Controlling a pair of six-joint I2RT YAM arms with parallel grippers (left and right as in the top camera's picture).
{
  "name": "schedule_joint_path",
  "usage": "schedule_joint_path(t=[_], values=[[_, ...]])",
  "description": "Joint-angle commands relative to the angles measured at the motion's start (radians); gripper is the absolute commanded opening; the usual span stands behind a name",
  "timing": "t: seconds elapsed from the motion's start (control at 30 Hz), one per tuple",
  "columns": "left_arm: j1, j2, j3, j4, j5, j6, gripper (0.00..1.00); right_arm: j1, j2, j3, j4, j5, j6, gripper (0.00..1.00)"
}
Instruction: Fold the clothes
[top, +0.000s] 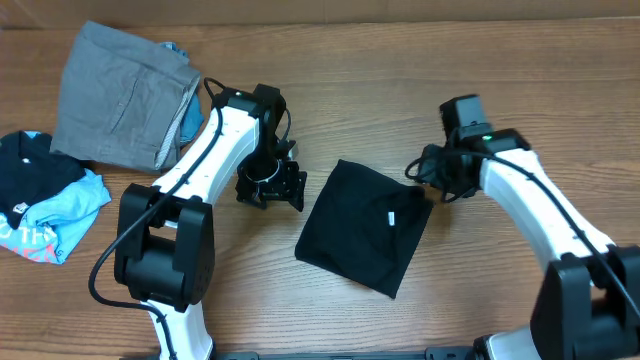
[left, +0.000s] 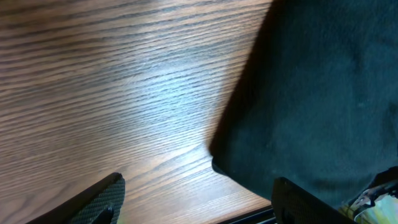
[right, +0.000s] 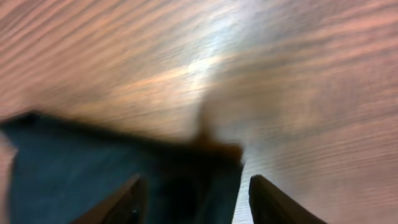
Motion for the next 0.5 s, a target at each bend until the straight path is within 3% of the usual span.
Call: schedule_joint_path(t=[0.0,0.17,0.37,0.4,0.43,0.47], values=[[-0.007,-0.029,-0.013,0.025,0.047,0.044,0.78,0.014,-0.055,0.039,-0.094,-0.236,-0.069,0.57],[-0.007,-0.029,-0.013,0.084,0.099,0.072,0.81,0.095,-0.055,-0.04,-0.171,-0.338,-0.051,0.54],[-0.007,-0.029,-0.013,0.11,0.126,0.072,0.83,0.23,-0.055,-0.225,-0.073,-0.335,0.058,0.56],[-0.007,-0.029,-0.013,0.11,0.126,0.072,0.83,0.232,-0.055,-0.242,-0.062,-0.323,0.072,0.49],[-0.007,-0.029,-0.013,0.109,0.126,0.072,0.83,0.232,-0.055,-0.252,-0.061,-0.301,0.079,0.3],[-0.007,-0.029,-0.013,0.109,0.126,0.072,0.83,0.229,-0.055,-0.256,-0.071,-0.266,0.08,0.22]])
